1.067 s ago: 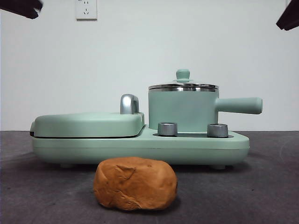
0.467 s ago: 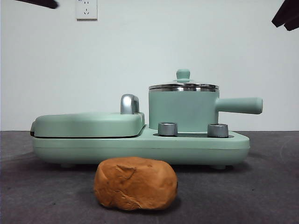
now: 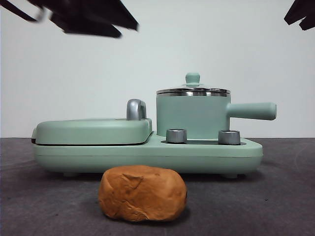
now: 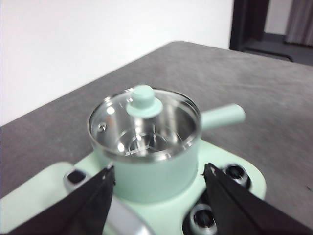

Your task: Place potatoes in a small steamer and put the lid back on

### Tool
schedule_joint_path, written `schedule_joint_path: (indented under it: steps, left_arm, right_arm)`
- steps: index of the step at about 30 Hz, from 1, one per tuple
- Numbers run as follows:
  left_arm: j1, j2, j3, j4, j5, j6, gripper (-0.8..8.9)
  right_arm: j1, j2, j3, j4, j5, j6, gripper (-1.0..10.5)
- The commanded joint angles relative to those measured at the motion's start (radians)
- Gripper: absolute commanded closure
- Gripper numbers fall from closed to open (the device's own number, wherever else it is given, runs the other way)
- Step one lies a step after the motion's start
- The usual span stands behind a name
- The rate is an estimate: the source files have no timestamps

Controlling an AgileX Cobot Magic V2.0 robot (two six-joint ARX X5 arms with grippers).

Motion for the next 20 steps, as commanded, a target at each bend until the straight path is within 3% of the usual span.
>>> schedule_joint_path:
  steps: [1,20]
  left_arm:
    - [-0.024,0.099,0.069,0.077,-0.028,-0.032,5.15]
    - [-0.076,0.647,0.611,0.053,-0.029,-0.032,5.14]
  right_arm:
    - [0.008,0.004,0.017,0.011,0.001,0.018,7.2]
    - [0.008,0.004,0.017,0.012,0.031,0.018,7.2]
